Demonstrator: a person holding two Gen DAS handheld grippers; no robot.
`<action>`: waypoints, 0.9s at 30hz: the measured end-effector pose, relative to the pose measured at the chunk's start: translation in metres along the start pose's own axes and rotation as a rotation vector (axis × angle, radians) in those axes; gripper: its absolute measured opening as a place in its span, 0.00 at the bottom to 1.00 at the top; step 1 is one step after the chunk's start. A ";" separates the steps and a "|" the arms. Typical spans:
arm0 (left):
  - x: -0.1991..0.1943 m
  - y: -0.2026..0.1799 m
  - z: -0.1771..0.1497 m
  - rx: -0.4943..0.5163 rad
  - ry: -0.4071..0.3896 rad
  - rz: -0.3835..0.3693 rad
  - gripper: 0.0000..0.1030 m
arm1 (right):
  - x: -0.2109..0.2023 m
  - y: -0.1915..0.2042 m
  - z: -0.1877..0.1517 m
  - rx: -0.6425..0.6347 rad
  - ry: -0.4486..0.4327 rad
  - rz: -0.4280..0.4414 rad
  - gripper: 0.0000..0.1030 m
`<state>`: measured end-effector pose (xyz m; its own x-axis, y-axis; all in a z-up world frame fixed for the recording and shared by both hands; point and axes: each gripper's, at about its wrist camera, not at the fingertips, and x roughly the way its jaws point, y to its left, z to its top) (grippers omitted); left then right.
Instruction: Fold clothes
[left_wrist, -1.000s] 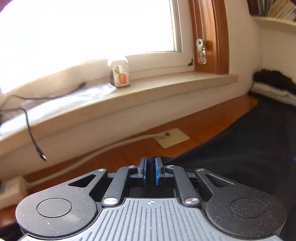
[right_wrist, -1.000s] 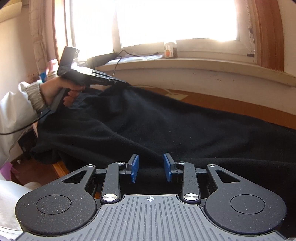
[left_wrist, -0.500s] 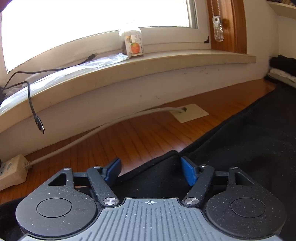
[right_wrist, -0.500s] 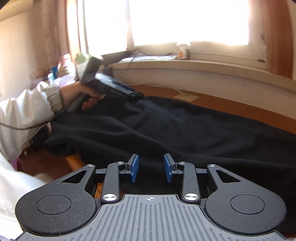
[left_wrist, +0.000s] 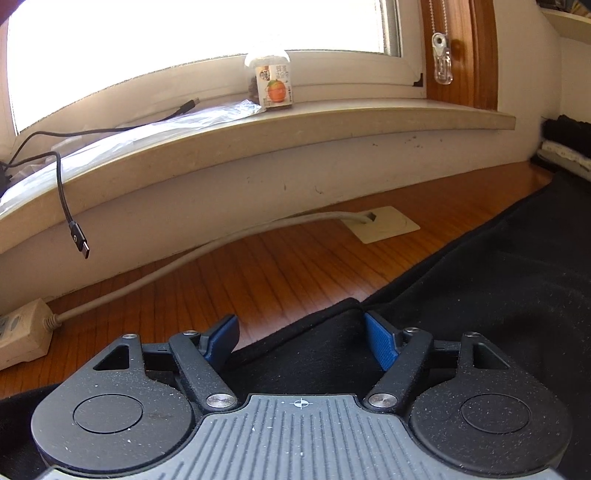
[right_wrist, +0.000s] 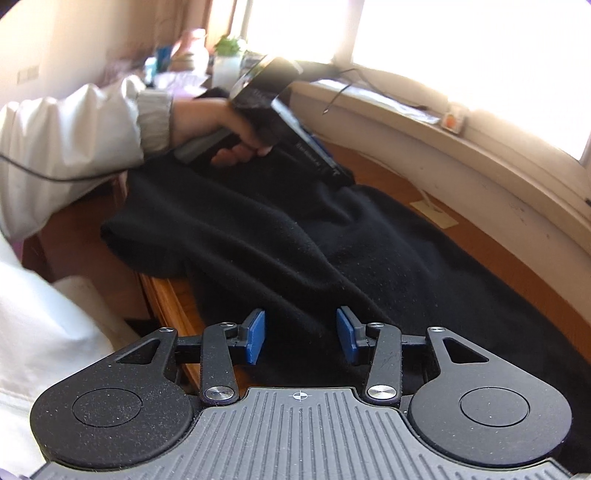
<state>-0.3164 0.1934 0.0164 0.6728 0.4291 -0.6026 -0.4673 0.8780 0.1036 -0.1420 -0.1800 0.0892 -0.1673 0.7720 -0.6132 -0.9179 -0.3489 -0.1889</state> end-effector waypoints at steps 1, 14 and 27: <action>0.000 0.000 0.000 -0.001 0.000 0.000 0.75 | 0.001 -0.002 0.002 0.003 0.006 0.005 0.40; -0.001 -0.001 0.000 0.002 0.000 0.011 0.76 | 0.027 -0.040 0.020 0.192 -0.063 -0.015 0.13; 0.000 -0.001 0.000 0.000 0.001 0.008 0.77 | -0.033 0.002 -0.002 0.121 -0.024 0.064 0.27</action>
<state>-0.3163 0.1926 0.0163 0.6687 0.4360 -0.6023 -0.4728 0.8745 0.1081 -0.1372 -0.2071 0.1079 -0.2339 0.7633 -0.6022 -0.9417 -0.3320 -0.0551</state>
